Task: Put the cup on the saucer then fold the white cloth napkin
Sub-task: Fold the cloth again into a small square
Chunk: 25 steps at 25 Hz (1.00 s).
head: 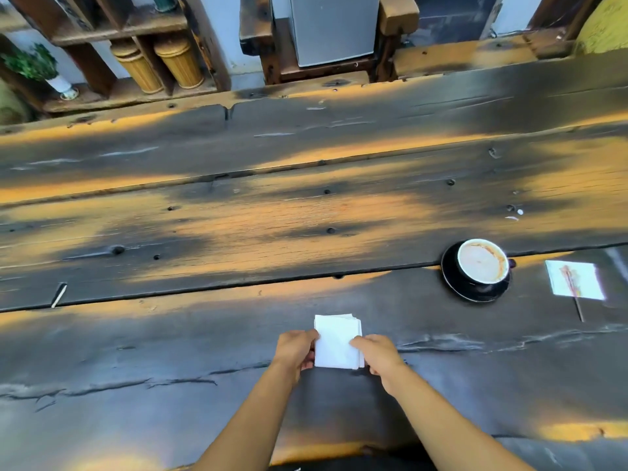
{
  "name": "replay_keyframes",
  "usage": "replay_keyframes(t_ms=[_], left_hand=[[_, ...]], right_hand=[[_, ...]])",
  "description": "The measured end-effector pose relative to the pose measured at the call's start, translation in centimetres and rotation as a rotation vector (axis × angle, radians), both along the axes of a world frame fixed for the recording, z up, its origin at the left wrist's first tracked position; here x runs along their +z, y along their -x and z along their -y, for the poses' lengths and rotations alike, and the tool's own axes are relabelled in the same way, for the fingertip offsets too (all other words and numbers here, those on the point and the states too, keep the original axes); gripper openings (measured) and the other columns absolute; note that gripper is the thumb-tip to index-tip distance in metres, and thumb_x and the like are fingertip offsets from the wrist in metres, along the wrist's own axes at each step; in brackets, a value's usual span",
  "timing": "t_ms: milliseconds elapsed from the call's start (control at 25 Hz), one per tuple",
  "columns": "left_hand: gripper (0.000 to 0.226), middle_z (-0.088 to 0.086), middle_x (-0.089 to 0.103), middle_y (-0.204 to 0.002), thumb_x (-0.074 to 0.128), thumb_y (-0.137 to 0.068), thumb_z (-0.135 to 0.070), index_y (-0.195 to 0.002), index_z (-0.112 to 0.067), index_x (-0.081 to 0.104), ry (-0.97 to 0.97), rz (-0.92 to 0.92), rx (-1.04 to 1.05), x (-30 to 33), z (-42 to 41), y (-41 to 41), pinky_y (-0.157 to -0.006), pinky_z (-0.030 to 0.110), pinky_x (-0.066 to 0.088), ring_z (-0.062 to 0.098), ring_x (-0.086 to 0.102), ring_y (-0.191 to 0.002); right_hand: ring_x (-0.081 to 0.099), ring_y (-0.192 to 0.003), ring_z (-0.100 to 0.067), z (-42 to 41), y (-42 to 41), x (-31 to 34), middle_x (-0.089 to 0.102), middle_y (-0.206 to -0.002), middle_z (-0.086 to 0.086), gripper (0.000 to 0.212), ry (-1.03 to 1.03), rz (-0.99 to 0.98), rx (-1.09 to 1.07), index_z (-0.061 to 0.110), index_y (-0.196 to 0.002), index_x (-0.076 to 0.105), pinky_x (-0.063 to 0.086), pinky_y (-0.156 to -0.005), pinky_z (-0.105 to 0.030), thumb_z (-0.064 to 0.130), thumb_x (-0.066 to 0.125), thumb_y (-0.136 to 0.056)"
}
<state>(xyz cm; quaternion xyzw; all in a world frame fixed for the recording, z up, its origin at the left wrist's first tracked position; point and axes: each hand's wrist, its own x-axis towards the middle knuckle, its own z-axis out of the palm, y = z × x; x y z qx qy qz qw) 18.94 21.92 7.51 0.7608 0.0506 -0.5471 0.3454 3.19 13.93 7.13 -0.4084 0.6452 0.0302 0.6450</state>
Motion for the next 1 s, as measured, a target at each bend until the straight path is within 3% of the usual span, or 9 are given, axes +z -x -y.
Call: replay_keyframes(t_ms=[120, 280, 520, 600, 640, 680, 760, 880, 1000], left_hand=[[0.011, 0.016, 0.07, -0.088, 0.06, -0.092, -0.005, -0.099, 0.0, 0.066, 0.028, 0.051, 0.055, 1.3, 2.2, 4.1, -0.058, 0.03, 0.054, 0.028, 0.064, -0.069], [0.011, 0.014, 0.073, -0.091, 0.056, -0.096, -0.003, -0.103, -0.002, 0.065, 0.101, 0.069, 0.103, 2.5, 5.3, 10.1, -0.054, 0.028, 0.055, 0.022, 0.068, -0.066], [0.015, 0.015, 0.074, -0.099, 0.055, -0.096, 0.001, -0.109, -0.004, 0.062, 0.132, 0.054, 0.1, 3.1, 10.1, 13.8, -0.06, 0.032, 0.06, 0.025, 0.072, -0.076], [0.016, 0.012, 0.074, -0.095, 0.059, -0.095, 0.001, -0.107, -0.008, 0.063, 0.12, 0.066, 0.072, 2.8, 12.0, 13.8, -0.067, 0.034, 0.061, 0.024, 0.07, -0.077], [0.017, 0.011, 0.074, -0.095, 0.061, -0.094, 0.0, -0.108, -0.009, 0.063, 0.113, 0.073, 0.057, 2.5, 12.9, 13.6, -0.073, 0.037, 0.061, 0.023, 0.07, -0.078], [0.018, 0.01, 0.074, -0.094, 0.062, -0.093, 0.0, -0.109, -0.009, 0.063, 0.103, 0.076, 0.037, 2.0, 13.9, 13.2, -0.08, 0.041, 0.06, 0.024, 0.069, -0.078], [0.019, 0.011, 0.073, -0.093, 0.061, -0.093, 0.001, -0.109, -0.008, 0.063, 0.091, 0.076, 0.024, 1.0, 15.9, 12.3, -0.089, 0.049, 0.059, 0.025, 0.068, -0.077], [0.022, 0.015, 0.073, -0.1, 0.057, -0.092, 0.005, -0.111, -0.004, 0.065, 0.084, 0.102, 0.009, -0.2, 18.2, 11.2, -0.089, 0.051, 0.058, 0.027, 0.066, -0.08], [0.022, 0.014, 0.076, -0.104, 0.057, -0.088, 0.002, -0.099, -0.012, 0.07, 0.053, 0.146, -0.027, -1.3, 19.8, 9.9, -0.087, 0.051, 0.061, 0.028, 0.068, -0.083]], right_hand=[[0.04, -0.057, -0.017, 3.0, 3.8, 1.4, 0.051, -0.072, -0.009, 0.015, -0.013, 0.079, 0.049, 0.011, -0.077, 0.056, 0.026, -0.046, -0.025, 0.015, 0.065, -0.088], [0.048, -0.058, -0.011, 8.1, 9.6, 2.2, 0.058, -0.066, 0.001, 0.024, 0.041, 0.127, 0.16, 0.014, -0.068, 0.057, 0.036, -0.05, -0.02, 0.006, 0.06, -0.09], [0.055, -0.063, -0.009, 13.7, 13.4, 1.7, 0.072, -0.082, -0.002, 0.014, 0.109, 0.123, 0.289, 0.005, -0.093, 0.076, 0.04, -0.051, -0.014, 0.002, 0.062, -0.091], [0.055, -0.067, -0.014, 15.3, 13.1, 1.5, 0.075, -0.078, 0.0, 0.017, 0.18, 0.075, 0.29, 0.011, -0.082, 0.077, 0.042, -0.058, -0.023, 0.005, 0.063, -0.089], [0.052, -0.062, -0.014, 15.9, 12.9, 1.4, 0.07, -0.063, 0.008, 0.026, 0.217, 0.037, 0.292, 0.016, -0.066, 0.071, 0.039, -0.057, -0.025, 0.005, 0.063, -0.088], [0.045, -0.056, -0.013, 16.5, 12.5, 1.4, 0.057, -0.047, 0.014, 0.038, 0.253, -0.001, 0.292, 0.019, -0.053, 0.059, 0.034, -0.053, -0.026, 0.005, 0.063, -0.088], [0.038, -0.052, -0.016, 17.6, 11.4, 1.0, 0.039, -0.042, 0.01, 0.048, 0.31, -0.082, 0.293, 0.019, -0.046, 0.04, 0.027, -0.05, -0.029, 0.007, 0.062, -0.088], [0.064, -0.066, -0.034, 18.9, 9.7, -0.1, 0.055, -0.055, -0.003, 0.038, 0.34, -0.155, 0.306, 0.017, -0.051, 0.045, 0.043, -0.057, -0.032, 0.01, 0.057, -0.086], [0.07, -0.08, -0.036, 19.5, 8.2, -1.8, 0.067, -0.071, -0.008, 0.028, 0.369, -0.198, 0.351, 0.018, -0.06, 0.052, 0.057, -0.069, -0.04, 0.014, 0.053, -0.088]])
